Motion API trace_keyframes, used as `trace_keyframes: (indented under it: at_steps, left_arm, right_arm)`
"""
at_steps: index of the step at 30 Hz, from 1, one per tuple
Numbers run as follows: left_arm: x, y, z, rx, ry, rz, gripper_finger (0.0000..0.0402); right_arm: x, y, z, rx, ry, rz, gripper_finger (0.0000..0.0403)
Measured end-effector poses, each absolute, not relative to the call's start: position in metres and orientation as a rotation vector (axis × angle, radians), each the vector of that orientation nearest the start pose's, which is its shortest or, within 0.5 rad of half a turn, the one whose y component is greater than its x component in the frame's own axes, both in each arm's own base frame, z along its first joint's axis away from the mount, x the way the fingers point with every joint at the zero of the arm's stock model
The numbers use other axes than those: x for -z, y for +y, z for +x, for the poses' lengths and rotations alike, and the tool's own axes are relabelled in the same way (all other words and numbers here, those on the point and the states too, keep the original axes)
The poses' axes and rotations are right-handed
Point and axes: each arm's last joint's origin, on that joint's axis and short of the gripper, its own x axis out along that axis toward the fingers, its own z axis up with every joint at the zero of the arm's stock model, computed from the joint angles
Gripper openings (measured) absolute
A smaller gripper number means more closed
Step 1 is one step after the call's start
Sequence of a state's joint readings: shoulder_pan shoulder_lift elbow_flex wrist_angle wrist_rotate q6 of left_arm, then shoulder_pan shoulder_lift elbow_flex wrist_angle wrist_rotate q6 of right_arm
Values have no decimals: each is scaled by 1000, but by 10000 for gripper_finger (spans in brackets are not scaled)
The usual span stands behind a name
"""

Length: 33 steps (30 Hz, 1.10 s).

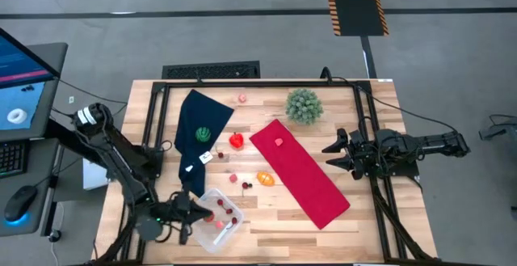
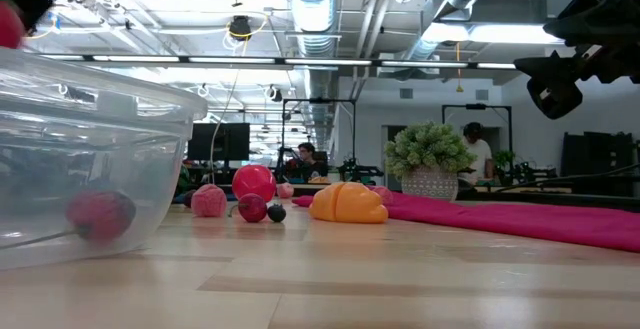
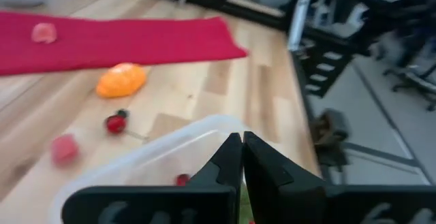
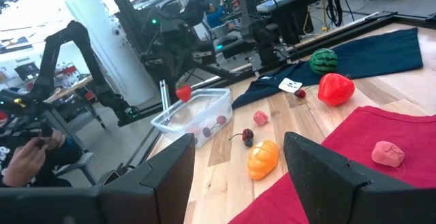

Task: Pick and placing Produce into tupperware
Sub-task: Put the strawberry into the transparent bin, then put the watermelon into the transparent bin

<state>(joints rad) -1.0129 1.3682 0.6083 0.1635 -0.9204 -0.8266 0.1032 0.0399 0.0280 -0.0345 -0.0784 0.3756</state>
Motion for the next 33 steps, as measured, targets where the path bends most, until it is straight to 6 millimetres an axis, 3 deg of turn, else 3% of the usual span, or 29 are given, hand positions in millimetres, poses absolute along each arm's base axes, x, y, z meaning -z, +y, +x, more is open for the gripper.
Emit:
trace_keyframes:
  at_steps: [6,10,28,33]
  left_arm:
    - [-177,-188,172,-186,393,-386,0]
    - [-175,-182,181,-169,441,-384,2]
    - [-179,-176,188,-204,394,-333,22]
    - [-187,-160,192,-220,426,-307,23]
  right_arm:
    - [-167,12,98,-170,80,373,249]
    - [-167,12,98,-171,80,374,249]
    - [-167,12,98,-171,80,374,249]
    - [-167,12,98,-171,80,374,249]
